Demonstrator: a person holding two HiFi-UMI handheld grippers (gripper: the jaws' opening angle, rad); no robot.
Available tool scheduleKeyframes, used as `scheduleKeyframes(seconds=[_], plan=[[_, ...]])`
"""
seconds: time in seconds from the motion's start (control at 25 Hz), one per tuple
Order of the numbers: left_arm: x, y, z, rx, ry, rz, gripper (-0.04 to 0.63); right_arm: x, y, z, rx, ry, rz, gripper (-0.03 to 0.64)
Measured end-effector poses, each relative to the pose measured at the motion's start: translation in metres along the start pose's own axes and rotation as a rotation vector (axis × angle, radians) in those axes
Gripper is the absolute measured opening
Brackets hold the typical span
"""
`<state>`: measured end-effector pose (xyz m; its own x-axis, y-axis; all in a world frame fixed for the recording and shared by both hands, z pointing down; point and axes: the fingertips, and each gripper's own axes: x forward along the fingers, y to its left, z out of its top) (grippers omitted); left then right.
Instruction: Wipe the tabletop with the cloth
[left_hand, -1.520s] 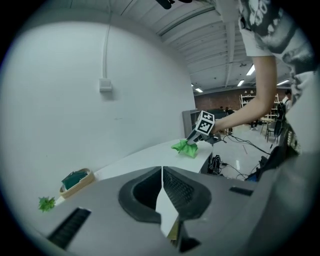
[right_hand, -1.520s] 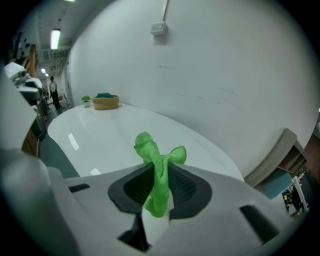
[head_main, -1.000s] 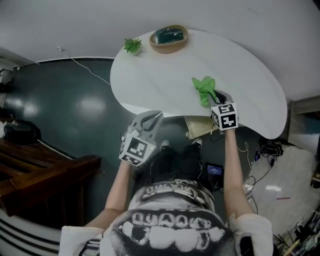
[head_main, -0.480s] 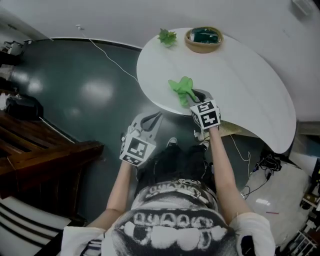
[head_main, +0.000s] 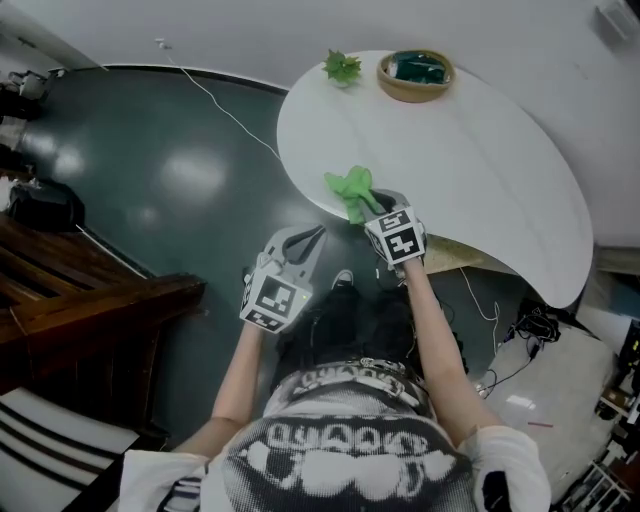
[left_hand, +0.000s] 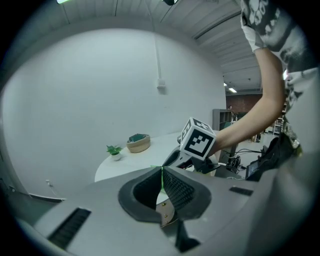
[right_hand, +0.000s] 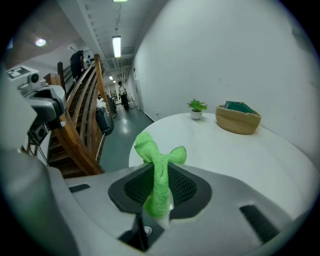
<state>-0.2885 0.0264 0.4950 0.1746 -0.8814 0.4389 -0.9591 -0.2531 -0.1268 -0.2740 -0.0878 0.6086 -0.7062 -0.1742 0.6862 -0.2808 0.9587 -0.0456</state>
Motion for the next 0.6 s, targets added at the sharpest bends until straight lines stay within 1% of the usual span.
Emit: scheduleKeyframes(seconds=[0.12,0.28,0.48,0.6], plan=[[0.01,-0.01,0.007,0.022,0.0,-0.032,0.009,-0.01,-0.014,-0.011,0.027,0.0,-0.023,0.083],[0.032,-0.03,0.025,0.049,-0.005,-0.072,0.008,-0.035,-0.048,-0.032,0.071,-0.002,-0.07,0.083],[0.068,-0.068,0.05,0.091,-0.01,-0.127,0.009,-0.08,-0.099,-0.068,0.136,-0.009,-0.14,0.083],[0.091,-0.1,0.07,0.112,-0.021,-0.162,0.009,-0.116,-0.131,-0.098,0.175,-0.006,-0.185,0.083]])
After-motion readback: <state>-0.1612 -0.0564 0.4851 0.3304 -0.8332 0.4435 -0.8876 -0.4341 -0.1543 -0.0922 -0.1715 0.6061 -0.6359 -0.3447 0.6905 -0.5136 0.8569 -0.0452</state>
